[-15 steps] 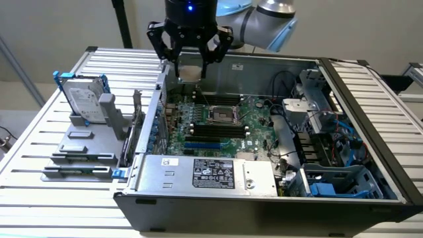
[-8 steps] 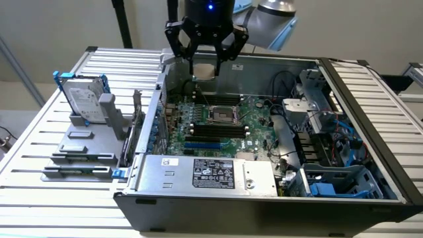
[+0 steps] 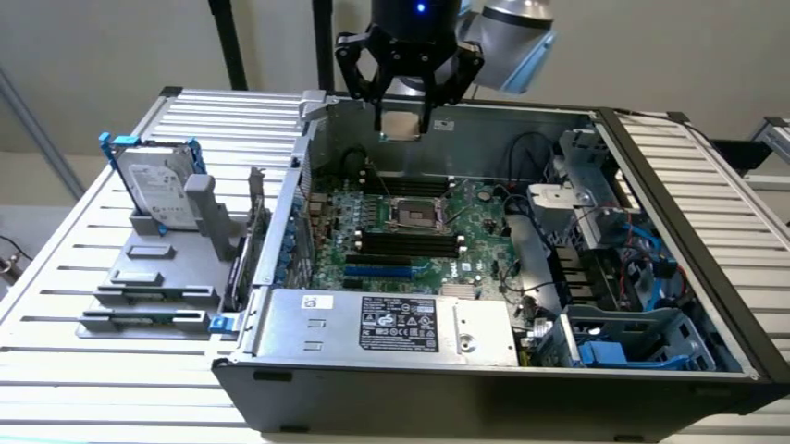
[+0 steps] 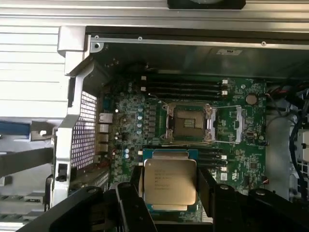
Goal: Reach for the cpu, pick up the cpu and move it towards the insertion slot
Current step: 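Pick up the cpu and move it towards the insertion slot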
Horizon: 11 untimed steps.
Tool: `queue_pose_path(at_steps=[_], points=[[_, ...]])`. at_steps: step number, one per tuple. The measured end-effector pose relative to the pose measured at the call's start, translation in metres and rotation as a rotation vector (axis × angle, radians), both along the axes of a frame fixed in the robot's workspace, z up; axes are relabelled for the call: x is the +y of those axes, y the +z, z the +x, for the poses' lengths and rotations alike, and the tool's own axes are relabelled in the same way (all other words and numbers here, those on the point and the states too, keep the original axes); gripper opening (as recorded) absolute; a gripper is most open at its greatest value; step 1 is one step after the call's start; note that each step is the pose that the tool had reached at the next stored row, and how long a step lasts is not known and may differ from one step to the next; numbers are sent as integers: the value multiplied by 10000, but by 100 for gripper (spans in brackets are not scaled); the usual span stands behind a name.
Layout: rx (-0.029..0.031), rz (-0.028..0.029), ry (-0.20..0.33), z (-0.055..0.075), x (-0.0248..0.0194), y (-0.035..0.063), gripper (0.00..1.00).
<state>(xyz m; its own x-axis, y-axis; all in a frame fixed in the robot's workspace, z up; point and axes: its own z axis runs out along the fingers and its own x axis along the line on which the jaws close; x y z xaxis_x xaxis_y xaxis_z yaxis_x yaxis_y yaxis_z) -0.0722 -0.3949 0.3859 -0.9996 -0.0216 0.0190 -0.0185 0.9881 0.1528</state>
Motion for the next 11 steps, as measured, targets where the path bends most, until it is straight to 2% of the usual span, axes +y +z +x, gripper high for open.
queue_pose_path(at_steps=[6,11], points=[[0,-44,0,130,168,-18,55],[3,-129,0,211,318,-39,55]])
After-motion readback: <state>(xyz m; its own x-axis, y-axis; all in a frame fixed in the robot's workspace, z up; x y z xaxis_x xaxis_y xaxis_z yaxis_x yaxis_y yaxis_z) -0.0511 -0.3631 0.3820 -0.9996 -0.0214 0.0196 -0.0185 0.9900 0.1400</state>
